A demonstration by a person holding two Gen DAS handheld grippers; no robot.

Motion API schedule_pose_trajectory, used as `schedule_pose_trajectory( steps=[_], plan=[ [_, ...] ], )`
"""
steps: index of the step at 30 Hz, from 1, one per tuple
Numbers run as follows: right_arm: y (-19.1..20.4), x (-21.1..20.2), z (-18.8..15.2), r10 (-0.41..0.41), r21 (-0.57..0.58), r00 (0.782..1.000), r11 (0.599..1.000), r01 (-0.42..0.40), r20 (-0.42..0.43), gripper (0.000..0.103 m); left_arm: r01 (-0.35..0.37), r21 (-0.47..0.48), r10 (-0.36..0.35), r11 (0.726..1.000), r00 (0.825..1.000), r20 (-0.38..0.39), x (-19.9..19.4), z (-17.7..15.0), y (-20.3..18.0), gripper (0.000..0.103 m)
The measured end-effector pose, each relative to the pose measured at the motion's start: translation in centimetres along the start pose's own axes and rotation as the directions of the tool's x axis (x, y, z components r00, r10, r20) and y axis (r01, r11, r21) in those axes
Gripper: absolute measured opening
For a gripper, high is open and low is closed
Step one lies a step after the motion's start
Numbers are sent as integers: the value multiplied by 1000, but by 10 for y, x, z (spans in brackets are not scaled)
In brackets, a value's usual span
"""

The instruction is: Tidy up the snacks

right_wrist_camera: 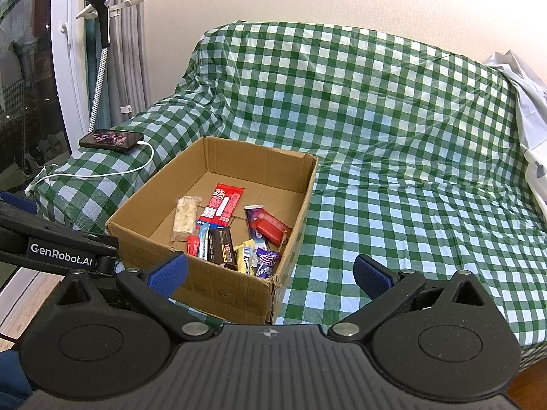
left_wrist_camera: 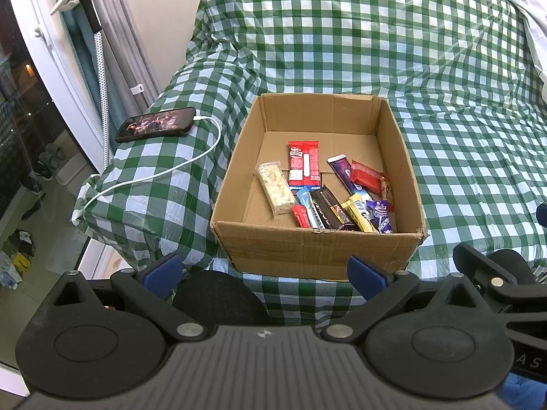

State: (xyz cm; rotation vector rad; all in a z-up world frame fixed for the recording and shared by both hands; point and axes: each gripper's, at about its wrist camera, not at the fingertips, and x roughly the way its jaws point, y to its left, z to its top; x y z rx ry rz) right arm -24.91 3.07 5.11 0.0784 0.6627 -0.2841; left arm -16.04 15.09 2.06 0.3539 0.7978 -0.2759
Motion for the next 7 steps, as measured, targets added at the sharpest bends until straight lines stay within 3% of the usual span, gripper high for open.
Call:
schedule_pose_trajectory(
  steps=[7],
  plan=[
    [0,0,0,0,1,1000,1000,0,0,102,-9,-5,9,1000,1000,-19,4,-1,4,103]
  ],
)
